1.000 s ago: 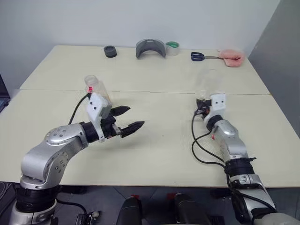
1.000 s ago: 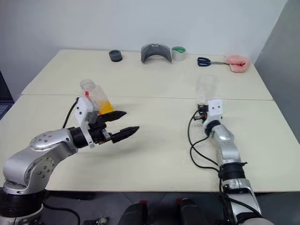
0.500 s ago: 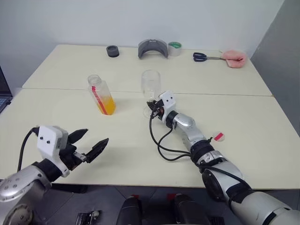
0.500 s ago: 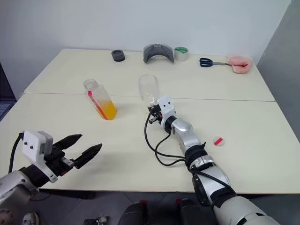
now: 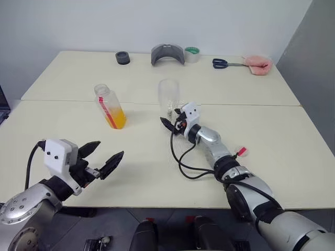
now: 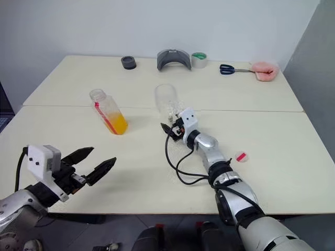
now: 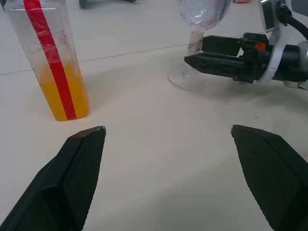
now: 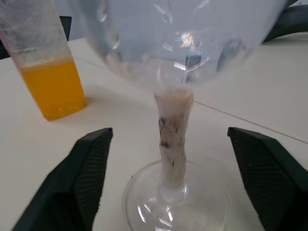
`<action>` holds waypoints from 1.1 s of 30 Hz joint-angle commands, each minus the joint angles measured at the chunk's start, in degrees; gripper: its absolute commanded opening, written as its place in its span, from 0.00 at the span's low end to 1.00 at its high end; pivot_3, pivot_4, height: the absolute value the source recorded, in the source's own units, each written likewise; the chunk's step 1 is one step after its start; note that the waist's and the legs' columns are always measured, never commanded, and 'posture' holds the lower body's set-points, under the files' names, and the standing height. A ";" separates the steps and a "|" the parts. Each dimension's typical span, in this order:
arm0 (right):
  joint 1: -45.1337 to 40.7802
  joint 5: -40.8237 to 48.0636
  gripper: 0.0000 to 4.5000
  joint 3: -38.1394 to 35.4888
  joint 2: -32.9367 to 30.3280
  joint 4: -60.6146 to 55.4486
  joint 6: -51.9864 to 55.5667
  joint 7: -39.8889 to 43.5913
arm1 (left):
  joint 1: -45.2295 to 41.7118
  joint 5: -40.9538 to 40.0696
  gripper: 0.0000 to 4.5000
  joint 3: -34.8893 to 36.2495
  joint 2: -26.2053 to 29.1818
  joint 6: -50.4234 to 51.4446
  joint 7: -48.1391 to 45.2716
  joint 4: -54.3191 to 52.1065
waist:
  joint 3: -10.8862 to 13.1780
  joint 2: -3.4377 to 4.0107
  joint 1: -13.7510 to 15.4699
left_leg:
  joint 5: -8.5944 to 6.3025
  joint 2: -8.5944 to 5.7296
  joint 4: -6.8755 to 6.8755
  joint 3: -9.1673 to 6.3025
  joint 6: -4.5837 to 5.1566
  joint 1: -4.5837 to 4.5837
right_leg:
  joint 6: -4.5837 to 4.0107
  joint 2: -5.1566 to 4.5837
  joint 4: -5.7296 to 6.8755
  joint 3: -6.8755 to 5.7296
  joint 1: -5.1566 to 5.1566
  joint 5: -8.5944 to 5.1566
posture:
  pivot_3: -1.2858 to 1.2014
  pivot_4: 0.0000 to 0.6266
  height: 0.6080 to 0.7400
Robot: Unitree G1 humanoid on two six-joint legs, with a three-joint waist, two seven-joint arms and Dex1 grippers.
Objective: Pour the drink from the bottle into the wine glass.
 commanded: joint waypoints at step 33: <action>29.77 30.36 1.00 0.34 -26.40 -84.69 48.79 10.69 | -25.35 17.91 1.00 -9.85 -7.33 -23.24 6.04 34.21 | -0.05 -0.08 1.15 | 0.00 0.06 0.02 0.03 0.00 -0.05 | 0.08 0.14 -0.07 0.06 -0.03 -0.01 | 0.52 0.24 1.00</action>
